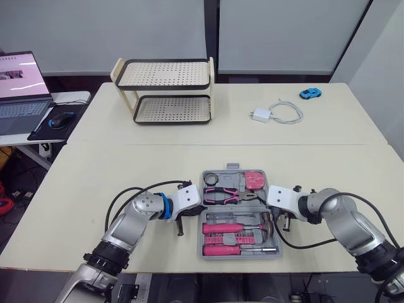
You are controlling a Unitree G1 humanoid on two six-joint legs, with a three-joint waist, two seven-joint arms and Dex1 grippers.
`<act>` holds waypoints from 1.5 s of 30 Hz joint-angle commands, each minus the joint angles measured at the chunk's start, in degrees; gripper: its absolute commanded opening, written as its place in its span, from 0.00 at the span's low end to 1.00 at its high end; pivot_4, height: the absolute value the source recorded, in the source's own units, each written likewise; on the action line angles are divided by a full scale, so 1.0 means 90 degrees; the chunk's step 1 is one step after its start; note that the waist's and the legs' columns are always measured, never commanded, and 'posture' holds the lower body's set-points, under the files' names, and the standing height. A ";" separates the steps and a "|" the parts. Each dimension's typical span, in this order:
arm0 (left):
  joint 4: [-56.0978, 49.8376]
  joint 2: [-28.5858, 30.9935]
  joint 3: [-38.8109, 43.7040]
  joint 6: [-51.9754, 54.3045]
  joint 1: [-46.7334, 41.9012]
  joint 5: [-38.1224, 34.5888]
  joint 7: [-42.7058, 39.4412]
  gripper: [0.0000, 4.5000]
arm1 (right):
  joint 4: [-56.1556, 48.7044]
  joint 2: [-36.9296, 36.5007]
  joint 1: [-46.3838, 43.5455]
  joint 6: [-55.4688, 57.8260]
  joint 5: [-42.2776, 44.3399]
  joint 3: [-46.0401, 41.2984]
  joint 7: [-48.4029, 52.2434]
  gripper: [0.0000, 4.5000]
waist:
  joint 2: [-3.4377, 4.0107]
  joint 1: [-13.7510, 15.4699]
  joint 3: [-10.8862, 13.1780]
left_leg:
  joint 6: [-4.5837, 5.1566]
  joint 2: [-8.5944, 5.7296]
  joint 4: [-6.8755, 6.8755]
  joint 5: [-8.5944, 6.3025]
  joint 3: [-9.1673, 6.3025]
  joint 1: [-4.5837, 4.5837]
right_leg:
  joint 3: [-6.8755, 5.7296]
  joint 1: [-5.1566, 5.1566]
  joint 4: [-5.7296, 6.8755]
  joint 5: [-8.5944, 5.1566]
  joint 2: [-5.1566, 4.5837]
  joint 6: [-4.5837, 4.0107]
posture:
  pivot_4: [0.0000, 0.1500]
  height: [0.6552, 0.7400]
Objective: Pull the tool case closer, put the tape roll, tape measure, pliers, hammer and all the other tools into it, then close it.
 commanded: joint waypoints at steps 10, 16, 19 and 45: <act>-0.0793 -0.0082 -0.0497 0.0287 0.0421 -0.0148 -0.0298 0.00 | -0.1067 0.0142 0.0619 0.0417 0.0197 0.0063 0.0005 0.00 | 0.0000 -0.0005 -0.0008 | 0.0004 0.0001 -0.0001 -0.0002 -0.0001 0.0001 | -0.0001 0.0002 -0.0001 0.0000 0.0000 0.0000 | 1.00 1.00; -0.1029 -0.0030 -0.0514 0.0442 0.0576 -0.0156 -0.0333 0.00 | -0.1124 0.0187 0.0649 0.0465 0.0167 0.0118 -0.0062 0.00 | 0.0001 -0.0005 -0.0015 | 0.0006 0.0003 -0.0003 -0.0004 -0.0001 0.0002 | -0.0001 0.0002 -0.0001 0.0000 0.0001 0.0000 | 1.00 1.00; -0.1031 -0.0024 -0.0514 0.0442 0.0596 -0.0118 -0.0308 0.00 | -0.1116 0.0195 0.0635 0.0480 0.0171 0.0147 -0.0080 0.00 | 0.0000 -0.0005 -0.0023 | 0.0011 0.0002 -0.0003 -0.0006 -0.0002 0.0002 | -0.0001 0.0002 -0.0001 0.0000 0.0001 0.0000 | 1.00 1.00; -0.0441 0.0165 -0.0117 0.0120 0.0367 -0.0001 -0.0087 0.00 | -0.0779 -0.0108 0.0638 0.0319 0.0169 -0.0127 -0.0101 0.00 | 0.0012 0.0011 -0.0047 | 0.0023 0.0002 -0.0004 -0.0013 -0.0003 0.0040 | -0.0002 0.0043 -0.0005 -0.0001 0.0001 0.0001 | 1.00 1.00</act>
